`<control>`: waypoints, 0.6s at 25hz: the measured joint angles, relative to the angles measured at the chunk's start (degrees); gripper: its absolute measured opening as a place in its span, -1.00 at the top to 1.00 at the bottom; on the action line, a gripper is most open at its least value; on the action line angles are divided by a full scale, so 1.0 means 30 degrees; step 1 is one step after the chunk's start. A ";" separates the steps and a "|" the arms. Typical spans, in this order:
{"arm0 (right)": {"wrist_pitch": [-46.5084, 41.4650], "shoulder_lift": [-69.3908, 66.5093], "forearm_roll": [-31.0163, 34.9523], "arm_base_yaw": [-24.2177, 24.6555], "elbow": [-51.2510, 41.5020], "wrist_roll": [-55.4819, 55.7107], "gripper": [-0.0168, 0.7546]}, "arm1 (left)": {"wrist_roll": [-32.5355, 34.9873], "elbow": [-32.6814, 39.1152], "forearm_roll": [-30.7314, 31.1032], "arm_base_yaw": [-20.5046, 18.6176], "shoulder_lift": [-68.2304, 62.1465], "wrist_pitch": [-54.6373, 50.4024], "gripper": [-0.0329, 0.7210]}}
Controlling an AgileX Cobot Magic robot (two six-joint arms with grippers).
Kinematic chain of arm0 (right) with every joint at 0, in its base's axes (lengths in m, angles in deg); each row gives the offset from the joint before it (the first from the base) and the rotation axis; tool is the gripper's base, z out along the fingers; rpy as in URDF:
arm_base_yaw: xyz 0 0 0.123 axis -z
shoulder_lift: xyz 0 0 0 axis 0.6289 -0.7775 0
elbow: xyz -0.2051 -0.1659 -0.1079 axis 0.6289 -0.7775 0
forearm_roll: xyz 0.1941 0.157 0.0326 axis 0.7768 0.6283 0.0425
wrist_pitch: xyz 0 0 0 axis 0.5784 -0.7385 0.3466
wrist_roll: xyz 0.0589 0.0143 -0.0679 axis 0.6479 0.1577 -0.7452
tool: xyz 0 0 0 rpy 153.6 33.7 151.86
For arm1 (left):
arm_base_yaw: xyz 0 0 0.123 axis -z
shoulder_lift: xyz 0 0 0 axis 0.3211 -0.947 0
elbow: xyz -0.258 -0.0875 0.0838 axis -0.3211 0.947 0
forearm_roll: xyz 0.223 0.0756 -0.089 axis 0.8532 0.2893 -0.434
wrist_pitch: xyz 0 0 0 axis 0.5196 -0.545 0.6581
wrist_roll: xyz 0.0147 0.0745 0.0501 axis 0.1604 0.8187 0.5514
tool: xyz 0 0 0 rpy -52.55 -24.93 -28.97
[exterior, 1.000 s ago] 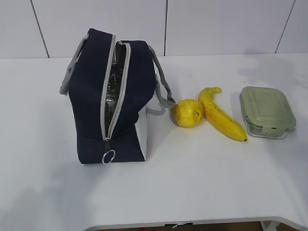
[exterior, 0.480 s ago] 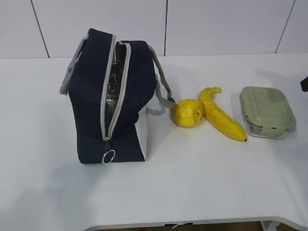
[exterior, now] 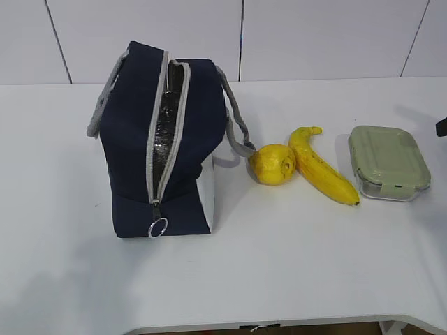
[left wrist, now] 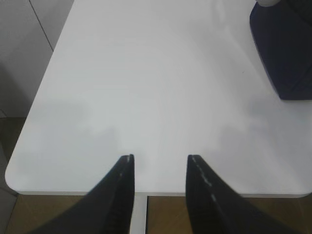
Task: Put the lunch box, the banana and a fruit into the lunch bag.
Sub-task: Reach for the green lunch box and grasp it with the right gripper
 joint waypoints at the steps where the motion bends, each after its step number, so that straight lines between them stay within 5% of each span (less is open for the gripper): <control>1: 0.0018 -0.0042 0.0184 0.0000 0.0000 -0.0143 -0.46 | 0.0000 0.0000 0.0000 0.0000 0.0000 0.0000 0.25; 15: 0.0164 -0.2523 0.1002 0.0000 0.0073 -0.1588 -0.46 | 0.0000 0.0000 0.0000 0.0000 0.0000 0.0000 0.25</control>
